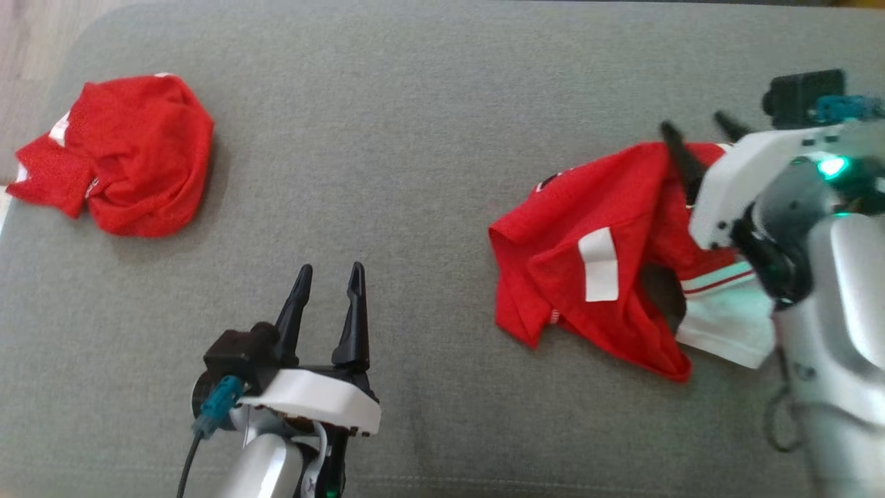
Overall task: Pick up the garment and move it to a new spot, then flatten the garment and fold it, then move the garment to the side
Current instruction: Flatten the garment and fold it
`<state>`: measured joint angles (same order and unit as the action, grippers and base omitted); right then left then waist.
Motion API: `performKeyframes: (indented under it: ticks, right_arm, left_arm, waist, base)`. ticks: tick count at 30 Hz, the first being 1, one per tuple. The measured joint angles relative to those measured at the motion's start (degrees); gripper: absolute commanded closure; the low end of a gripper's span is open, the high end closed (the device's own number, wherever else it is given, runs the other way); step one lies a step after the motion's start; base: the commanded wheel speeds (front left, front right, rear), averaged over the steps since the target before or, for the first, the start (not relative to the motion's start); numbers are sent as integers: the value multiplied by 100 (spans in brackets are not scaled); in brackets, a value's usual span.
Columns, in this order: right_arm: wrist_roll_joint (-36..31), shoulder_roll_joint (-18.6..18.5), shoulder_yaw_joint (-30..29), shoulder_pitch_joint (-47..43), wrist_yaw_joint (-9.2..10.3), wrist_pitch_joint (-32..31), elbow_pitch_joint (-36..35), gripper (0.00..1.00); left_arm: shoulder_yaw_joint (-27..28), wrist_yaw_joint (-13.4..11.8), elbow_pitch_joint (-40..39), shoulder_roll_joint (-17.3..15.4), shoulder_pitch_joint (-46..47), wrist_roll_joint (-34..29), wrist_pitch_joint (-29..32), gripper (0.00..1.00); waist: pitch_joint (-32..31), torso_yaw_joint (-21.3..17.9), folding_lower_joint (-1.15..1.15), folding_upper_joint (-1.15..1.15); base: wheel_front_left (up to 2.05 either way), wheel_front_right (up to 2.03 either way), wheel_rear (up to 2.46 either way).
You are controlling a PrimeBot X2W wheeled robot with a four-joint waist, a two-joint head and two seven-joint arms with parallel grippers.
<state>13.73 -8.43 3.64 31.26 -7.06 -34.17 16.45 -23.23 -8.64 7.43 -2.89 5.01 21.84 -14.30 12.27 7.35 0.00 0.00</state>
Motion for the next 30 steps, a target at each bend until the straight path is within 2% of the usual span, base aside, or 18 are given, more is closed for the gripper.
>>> performKeyframes:
  ticks: [2, 5, 10, 14, 20, 29, 30]
  right_arm:
    - [-120, -358, 289, -145, 0, 252, -355, 0]
    - [-96, -651, 664, -455, 0, 421, -828, 0]
    - [213, -848, 1613, -947, -1, 441, -1619, 0]
    - [223, -900, 2193, -1152, 0, 371, -1860, 0]
    - [3, -831, 2345, -1202, -1, 237, -1709, 0]
    - [-181, -915, 2395, -1219, -1, -84, -1635, 0]
    - [-185, -945, 2421, -1219, -1, -140, -1633, 15]
  left_arm:
    - [31, -1, 0, 0, -20, -11, 0, 0]
    - [76, 4, 1, 0, -31, -47, 0, 0]
    - [135, 9, -2, 0, -31, -101, 0, 0]
    - [130, 13, -5, 0, -25, -101, 0, 0]
    - [55, 13, -4, 0, -8, -94, 0, 0]
    - [41, 9, -2, 0, -9, -91, 0, 0]
    - [43, 9, -2, 0, -10, -91, 0, 0]
  waist:
    - [-30, -56, 0, 0]
    - [-68, -154, 0, 0]
    - [-51, -295, 0, 0]
    - [25, -355, 0, 0]
    - [111, -303, 0, 0]
    - [103, -201, 0, 0]
    - [102, -200, 0, 0]
  base:
    - [0, 0, 0]
    - [0, 0, 0]
    - [0, 0, 0]
    - [0, 0, 0]
    - [0, 0, 0]
    - [0, 0, 0]
    - [0, 0, 0]
